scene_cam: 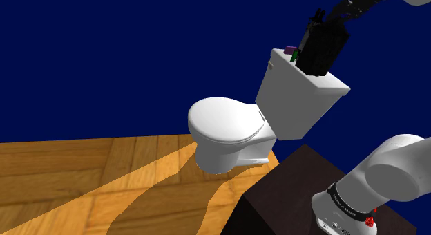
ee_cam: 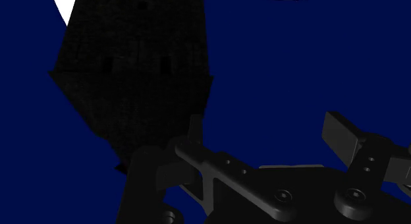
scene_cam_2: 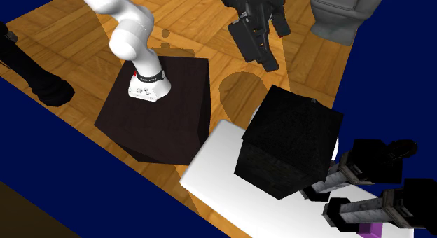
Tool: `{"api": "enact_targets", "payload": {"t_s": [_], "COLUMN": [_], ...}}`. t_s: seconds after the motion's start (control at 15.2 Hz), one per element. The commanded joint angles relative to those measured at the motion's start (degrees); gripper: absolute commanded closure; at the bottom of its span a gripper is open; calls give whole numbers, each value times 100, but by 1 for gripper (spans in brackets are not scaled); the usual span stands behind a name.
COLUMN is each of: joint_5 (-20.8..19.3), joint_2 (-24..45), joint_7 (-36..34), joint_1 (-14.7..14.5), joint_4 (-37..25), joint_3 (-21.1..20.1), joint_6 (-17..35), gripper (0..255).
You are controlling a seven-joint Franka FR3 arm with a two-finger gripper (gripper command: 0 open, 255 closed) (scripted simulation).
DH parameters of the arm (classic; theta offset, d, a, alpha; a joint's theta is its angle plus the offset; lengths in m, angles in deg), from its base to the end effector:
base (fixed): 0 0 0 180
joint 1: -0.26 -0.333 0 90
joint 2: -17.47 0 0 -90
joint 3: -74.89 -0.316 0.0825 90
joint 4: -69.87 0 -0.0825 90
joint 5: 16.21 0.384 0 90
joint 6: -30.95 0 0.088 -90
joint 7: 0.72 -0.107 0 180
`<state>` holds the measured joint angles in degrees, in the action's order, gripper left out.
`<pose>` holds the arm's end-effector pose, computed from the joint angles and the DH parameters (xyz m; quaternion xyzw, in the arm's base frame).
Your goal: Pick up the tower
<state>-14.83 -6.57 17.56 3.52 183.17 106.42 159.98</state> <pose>0.3696 -0.3251 0.6819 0.9309 -0.1544 0.3296 0.0315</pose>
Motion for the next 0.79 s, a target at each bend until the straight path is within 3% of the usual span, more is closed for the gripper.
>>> {"api": "enact_targets", "payload": {"t_s": [0.0, 0.46, 0.73], "joint_5": [249, 1505, 1563], "joint_2": [229, 1047, 1014], "joint_7": [141, 848, 945], "joint_1": [-74, -441, -447], "joint_4": [-219, -1091, -847], "joint_3": [272, 1412, 1432], "joint_6": [217, 668, 897], "gripper": [0, 0, 0]}}
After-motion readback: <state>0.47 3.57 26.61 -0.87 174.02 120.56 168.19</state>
